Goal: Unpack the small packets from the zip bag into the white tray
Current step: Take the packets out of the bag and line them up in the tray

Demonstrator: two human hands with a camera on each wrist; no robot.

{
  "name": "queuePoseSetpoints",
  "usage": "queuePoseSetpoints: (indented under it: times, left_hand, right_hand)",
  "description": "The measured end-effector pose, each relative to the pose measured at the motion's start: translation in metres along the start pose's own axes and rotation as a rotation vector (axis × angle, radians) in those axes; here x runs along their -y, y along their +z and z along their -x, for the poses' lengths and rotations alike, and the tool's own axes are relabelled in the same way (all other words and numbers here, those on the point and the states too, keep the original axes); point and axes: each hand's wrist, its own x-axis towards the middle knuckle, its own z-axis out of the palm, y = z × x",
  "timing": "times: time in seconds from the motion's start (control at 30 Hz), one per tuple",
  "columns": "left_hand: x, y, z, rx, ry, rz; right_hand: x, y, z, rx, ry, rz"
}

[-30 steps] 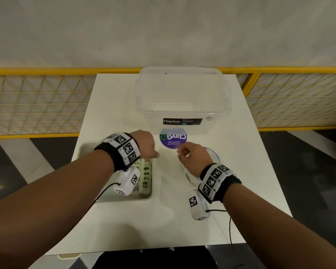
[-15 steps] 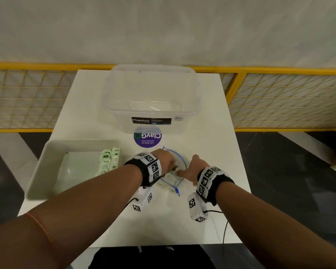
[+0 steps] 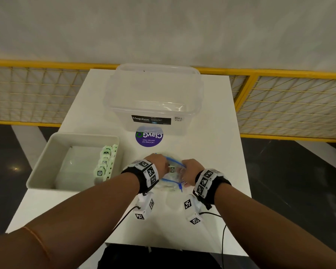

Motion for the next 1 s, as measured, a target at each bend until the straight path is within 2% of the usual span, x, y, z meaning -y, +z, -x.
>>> queuePoseSetpoints:
  times: [0.17,0.3,0.37,0.5,0.57,0.63,0.7,0.77,0.87,1.0]
  left_hand:
    - [-0.005,-0.008,0.006,-0.134,-0.007,-0.055]
    - [-0.005,-0.026,0.016,-0.225,0.028,-0.019]
    - [-0.002,-0.036,0.023,-0.274,0.089,0.005]
    - [0.000,-0.050,0.032,-0.318,0.240,-0.006]
    - [0.000,-0.053,0.033,-0.364,0.263,0.028]
    - [0.000,-0.054,0.031,-0.389,0.237,0.069]
    - [0.001,-0.051,0.029,-0.317,0.172,0.048]
    - [-0.001,-0.043,0.026,-0.176,0.119,-0.065]
    - [-0.002,-0.024,0.022,-0.011,0.120,-0.118]
    - [0.000,-0.012,0.021,0.006,0.134,-0.035]
  right_hand:
    - [0.003,-0.007,0.000,0.054,0.026,0.026]
    - [0.001,-0.013,-0.003,-0.024,0.003,0.126]
    - [0.000,-0.016,-0.002,-0.118,-0.071,0.116]
    - [0.008,-0.021,0.004,-0.271,-0.389,-0.021]
    - [0.015,-0.023,0.009,-0.291,-0.449,0.011]
    - [0.019,-0.025,0.015,-0.279,-0.444,0.078]
    - [0.019,-0.025,0.018,-0.265,-0.396,0.104]
    - [0.017,-0.024,0.019,-0.265,-0.355,0.128]
    - [0.012,-0.022,0.018,-0.269,-0.331,0.136]
    - [0.009,-0.021,0.018,-0.317,-0.330,0.119]
